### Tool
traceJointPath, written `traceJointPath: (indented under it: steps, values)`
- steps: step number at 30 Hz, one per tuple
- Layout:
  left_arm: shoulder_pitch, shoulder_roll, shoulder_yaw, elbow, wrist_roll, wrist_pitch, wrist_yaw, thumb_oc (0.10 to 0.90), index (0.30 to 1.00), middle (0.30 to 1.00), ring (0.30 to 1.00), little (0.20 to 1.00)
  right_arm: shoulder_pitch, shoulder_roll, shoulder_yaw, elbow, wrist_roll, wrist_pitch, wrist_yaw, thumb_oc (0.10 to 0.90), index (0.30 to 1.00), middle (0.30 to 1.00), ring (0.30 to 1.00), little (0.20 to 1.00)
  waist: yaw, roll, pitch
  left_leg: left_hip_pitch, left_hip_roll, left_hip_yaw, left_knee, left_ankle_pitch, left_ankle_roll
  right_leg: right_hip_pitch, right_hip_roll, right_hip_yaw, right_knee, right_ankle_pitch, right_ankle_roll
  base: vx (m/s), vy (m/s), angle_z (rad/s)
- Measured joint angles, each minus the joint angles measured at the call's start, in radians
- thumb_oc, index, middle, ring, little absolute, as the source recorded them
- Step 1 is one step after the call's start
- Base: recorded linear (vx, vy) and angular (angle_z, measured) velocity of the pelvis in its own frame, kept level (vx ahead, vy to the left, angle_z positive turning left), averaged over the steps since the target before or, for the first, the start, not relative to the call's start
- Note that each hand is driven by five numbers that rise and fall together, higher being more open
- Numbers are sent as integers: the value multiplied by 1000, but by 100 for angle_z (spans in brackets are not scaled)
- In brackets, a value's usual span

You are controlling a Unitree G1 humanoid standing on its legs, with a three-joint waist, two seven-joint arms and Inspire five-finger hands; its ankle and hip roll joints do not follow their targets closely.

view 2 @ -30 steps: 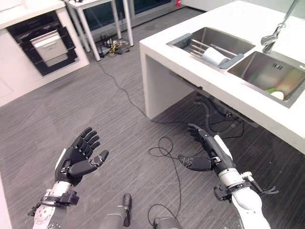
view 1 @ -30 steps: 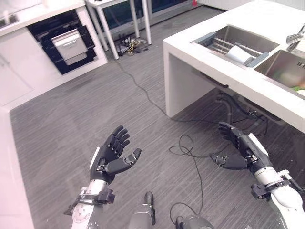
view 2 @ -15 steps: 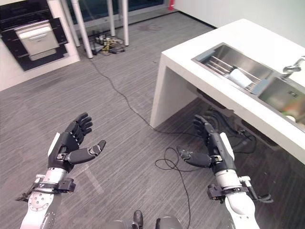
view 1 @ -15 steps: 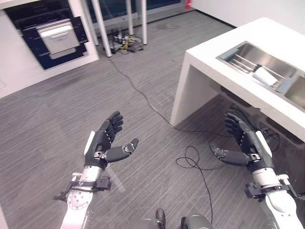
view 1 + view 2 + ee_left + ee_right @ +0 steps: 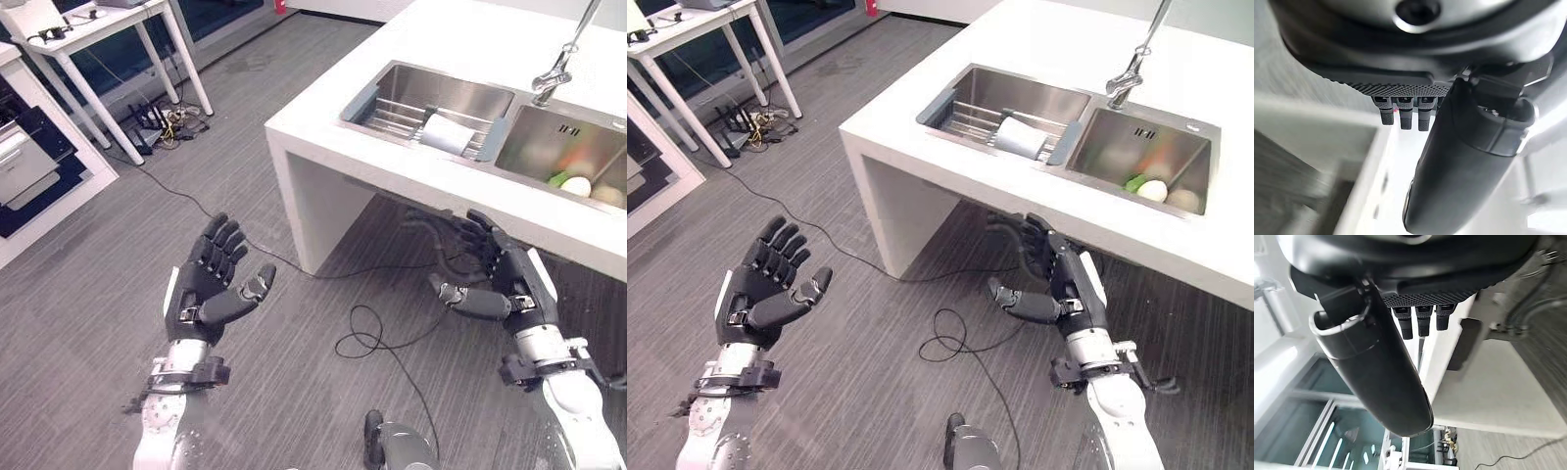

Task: Place the dishes in the dishwasher.

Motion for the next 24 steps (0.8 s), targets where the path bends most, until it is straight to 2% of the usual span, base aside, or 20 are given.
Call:
traceJointPath:
  steps: [2, 5, 6, 7, 8, 9, 10, 11, 12, 14, 15, 16, 17, 18, 19, 20, 21, 22, 23, 24]
  values:
    - [-5, 6, -1, -20, 7, -2, -32, 800, 900, 900, 900, 900, -7, -23, -9, -1, 16, 0, 16, 800, 900, 900, 900, 900, -2, -7, -2, 7, 11, 1, 22, 38, -11, 21, 15, 6, -5, -20, -4, 146, -229, -20]
    - [-11, 6, 4, -23, 19, -32, -49, 800, 900, 900, 900, 900, 7, -20, -30, 0, 87, 2, 39, 800, 900, 900, 900, 900, -4, -17, 0, -119, 25, -35, 322, 50, -12, 51, 36, 38, -5, -62, -23, 112, -133, -24]
    - [-12, 7, 5, -23, 48, -52, -49, 800, 900, 900, 900, 900, 23, 1, -47, 1, 100, 0, 44, 800, 900, 900, 900, 900, -3, -23, 2, -197, 21, -43, 454, 41, 6, 53, 42, 46, -4, -65, -30, 112, -1, -28]
    - [-6, 12, 8, -23, 70, -63, -48, 800, 900, 900, 900, 900, 37, 20, -51, 1, 102, 1, 43, 800, 900, 900, 900, 900, -2, -28, 1, -250, 11, -38, 484, 31, 26, 59, 44, 49, -18, -58, -21, 138, 48, -24]
    - [-1, 25, 9, -24, 103, -63, -49, 800, 900, 900, 900, 900, 57, 20, -50, 0, 102, 2, 51, 800, 900, 900, 900, 900, -3, -35, 2, -284, -13, -25, 401, 20, 52, 77, 53, 57, -56, -44, 5, 202, 165, -30]
    - [7, 46, 9, -24, 119, -64, -53, 800, 900, 900, 900, 900, 63, 22, -48, 1, 102, 4, 58, 800, 900, 900, 900, 900, 0, -39, 5, -272, -36, -25, 276, 15, 84, 90, 53, 58, -80, -43, 82, 167, 171, -35]
    - [27, 50, 12, -27, 139, -72, -66, 800, 900, 900, 900, 900, 60, 10, -51, -1, 103, 0, 69, 800, 900, 900, 900, 900, -1, -4, 8, -262, -10, -45, 90, 27, 82, 59, 26, 26, 45, -137, 125, 164, 208, -32]
    - [23, 72, 19, -33, 144, -101, -76, 800, 900, 900, 900, 900, 56, 1, -63, -23, 102, -5, 76, 800, 900, 900, 900, 900, 0, -30, 14, -259, 1, -29, -1, 45, 34, 45, -37, 85, 125, -171, 24, 172, 201, -28]
    - [25, 69, 8, -23, 146, -105, -77, 800, 900, 900, 900, 900, 44, 2, -66, -20, 103, -1, 76, 800, 900, 900, 900, 900, -1, -2, 20, -267, 30, -50, -68, 68, 25, 53, 2, 101, 134, -167, 24, 265, 267, -25]
    - [11, 72, 5, -24, 147, -109, -91, 800, 900, 900, 900, 900, 44, 6, -65, -28, 103, 0, 89, 800, 900, 900, 900, 900, -5, 36, 12, -385, 24, -121, 31, 73, 24, 52, 43, 116, 101, -161, 32, 299, 276, -41]
    - [-3, 70, 8, -20, 146, -114, -85, 800, 900, 900, 900, 900, 42, 3, -63, -28, 103, 19, 99, 800, 900, 900, 900, 900, 27, 53, 19, -426, 5, -197, 31, 75, 19, 74, 69, 161, 74, -147, 33, 321, 397, -87]
    - [-2, 71, 11, -18, 146, -114, -81, 800, 900, 900, 900, 900, 47, -4, -64, -28, 103, 29, 109, 800, 900, 900, 900, 900, 44, 51, 21, -446, -9, -226, 29, 84, 32, 106, 73, 191, 51, -145, 33, 349, 479, -131]
    - [-4, 66, 16, -19, 146, -125, -75, 800, 900, 900, 900, 900, 48, -18, -74, -29, 103, 30, 113, 800, 900, 900, 900, 900, 37, 52, 31, -452, -8, -226, 44, 87, 43, 157, 78, 230, 27, -155, 68, 425, 603, -100]
    - [-8, 59, 26, -19, 146, -134, -71, 800, 900, 900, 900, 900, 50, -24, -81, -31, 105, 30, 120, 800, 900, 900, 900, 900, 23, 62, 26, -433, -8, -208, 64, 81, 59, 195, 66, 248, 1, -166, 90, 364, 499, -100]
    - [-9, 45, 45, -20, 143, -144, -70, 800, 900, 900, 900, 900, 53, -22, -97, -41, 124, 31, 126, 800, 900, 900, 900, 900, 25, 60, 23, -408, -7, -176, 65, 71, 78, 206, 40, 266, 0, -182, 89, 311, 422, -71]
    - [-26, 38, 50, -18, 128, -147, -67, 800, 900, 900, 900, 900, 89, -5, -137, -75, 163, 31, 128, 800, 900, 900, 900, 900, 18, 63, 19, -395, -11, -120, 75, 78, 86, 235, 3, 254, -13, -185, 122, 285, 402, -31]
    - [-63, 31, 53, -13, 124, -148, -67, 800, 900, 900, 900, 900, 138, 49, -182, -108, 184, 28, 119, 800, 900, 900, 900, 900, 1, 57, 10, -376, -43, -74, 70, 144, 103, 274, -39, 247, -25, -199, 162, 351, 492, 9]
    - [-90, 32, 64, -11, 124, -148, -62, 800, 900, 900, 900, 900, 146, 82, -175, -116, 183, 28, 118, 800, 900, 900, 900, 900, -1, 23, 6, -379, -90, -50, 101, 131, 150, 294, -93, 235, -40, -196, 182, 286, 404, 35]
    - [-106, 33, 64, -10, 127, -145, -58, 800, 900, 900, 900, 900, 153, 96, -166, -121, 182, 28, 118, 800, 900, 900, 900, 900, -2, 10, 6, -382, -112, -54, 123, 112, 177, 309, -115, 218, -46, -182, 188, 248, 356, 27]
    - [-110, 34, 63, -9, 140, -145, -41, 800, 900, 900, 900, 900, 150, 106, -148, -120, 182, 28, 117, 800, 900, 900, 900, 900, -2, 4, 3, -375, -121, -62, 123, 105, 186, 302, -129, 195, -31, -180, 179, 151, 215, 26]
